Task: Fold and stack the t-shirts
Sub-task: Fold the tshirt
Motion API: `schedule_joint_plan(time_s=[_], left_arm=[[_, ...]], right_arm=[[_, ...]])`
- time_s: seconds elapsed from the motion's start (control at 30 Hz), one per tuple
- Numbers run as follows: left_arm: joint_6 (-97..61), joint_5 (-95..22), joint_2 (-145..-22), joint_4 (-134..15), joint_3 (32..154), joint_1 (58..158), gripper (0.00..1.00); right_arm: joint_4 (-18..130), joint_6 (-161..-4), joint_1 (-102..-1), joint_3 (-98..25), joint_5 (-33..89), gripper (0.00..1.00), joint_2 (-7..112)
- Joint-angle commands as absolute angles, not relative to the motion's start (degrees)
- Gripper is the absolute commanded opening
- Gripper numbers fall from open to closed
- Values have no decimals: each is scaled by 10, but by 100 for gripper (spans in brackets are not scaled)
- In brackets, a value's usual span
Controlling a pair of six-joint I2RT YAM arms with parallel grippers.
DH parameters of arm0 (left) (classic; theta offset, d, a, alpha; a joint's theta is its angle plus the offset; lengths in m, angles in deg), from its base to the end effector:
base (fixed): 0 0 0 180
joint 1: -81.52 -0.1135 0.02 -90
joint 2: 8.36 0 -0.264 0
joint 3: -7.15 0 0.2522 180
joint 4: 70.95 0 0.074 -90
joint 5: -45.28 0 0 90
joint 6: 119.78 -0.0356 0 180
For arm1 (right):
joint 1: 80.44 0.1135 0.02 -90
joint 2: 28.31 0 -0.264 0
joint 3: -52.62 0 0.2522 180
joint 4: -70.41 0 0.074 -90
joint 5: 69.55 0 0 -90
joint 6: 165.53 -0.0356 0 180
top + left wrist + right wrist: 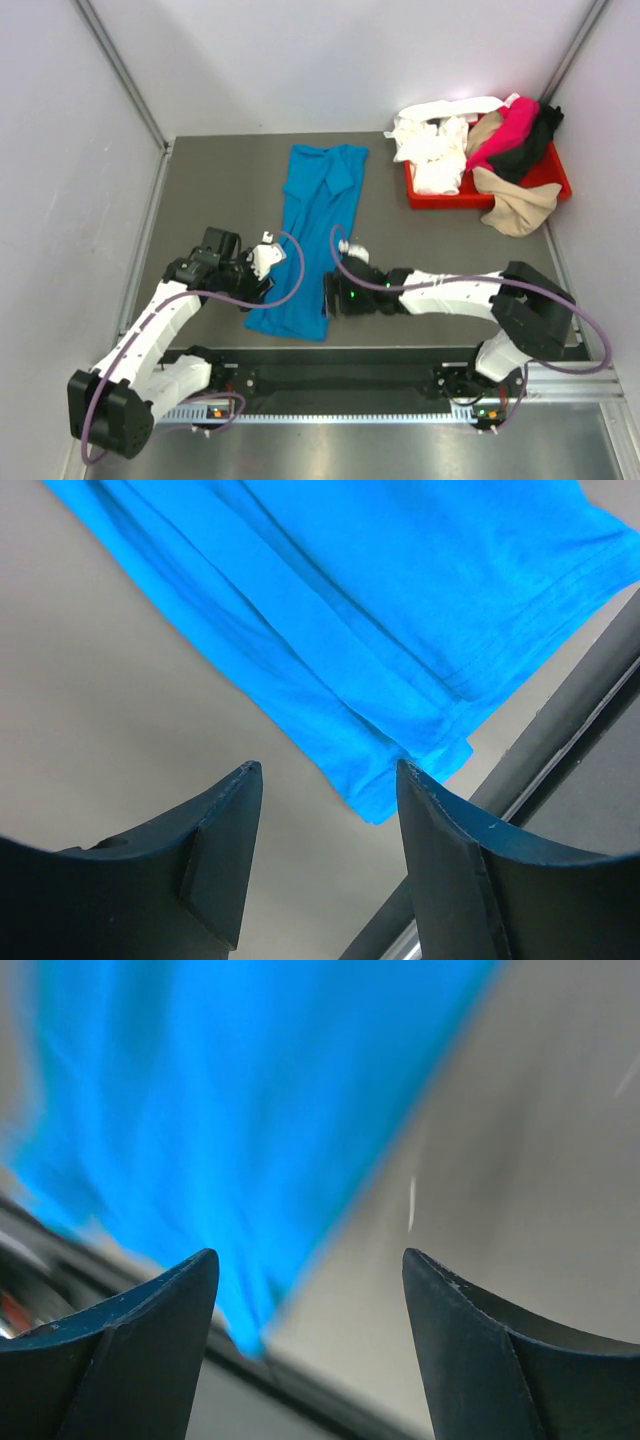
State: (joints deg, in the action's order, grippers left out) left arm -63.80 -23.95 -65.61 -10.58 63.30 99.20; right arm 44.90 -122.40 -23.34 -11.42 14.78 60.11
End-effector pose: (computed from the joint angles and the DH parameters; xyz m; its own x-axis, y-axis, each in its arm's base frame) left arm 0.1682 -0.0669 0.2364 -0.4446 0.6908 -0.5702 0.8374 0.5465 0.0090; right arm 0.1729 0.2608 0.1896 -0.8685 -0.0055 -0.4956 -0.2444 0.8747 0.4185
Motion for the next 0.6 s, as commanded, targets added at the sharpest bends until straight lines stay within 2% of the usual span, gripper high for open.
schedule_joint_plan(time_s=[0.0, 0.1, 0.3, 0.4, 0.43, 0.5, 0.57], left_arm=[[-648, -220, -621, -126, 622, 991, 61], [-648, -219, -618, -126, 617, 991, 61], [-645, -214, -607, -128, 610, 992, 61], [-645, -207, -607, -127, 611, 992, 61], [-647, -205, -607, -128, 612, 992, 60], [-649, -193, -610, -138, 608, 995, 59], [-670, -164, -604, -157, 597, 1006, 59]], right_arm=[[470, -1349, -172, -73, 134, 73, 586], [463, -1386, -134, -66, 117, 71, 591], [543, -1417, -129, -53, 158, 65, 656], [562, -1426, -129, -44, 182, 40, 672], [579, -1430, -130, -25, 183, 19, 668], [588, -1443, -138, -1, 184, 1, 639], [574, -1448, -145, 46, 187, 0, 608]])
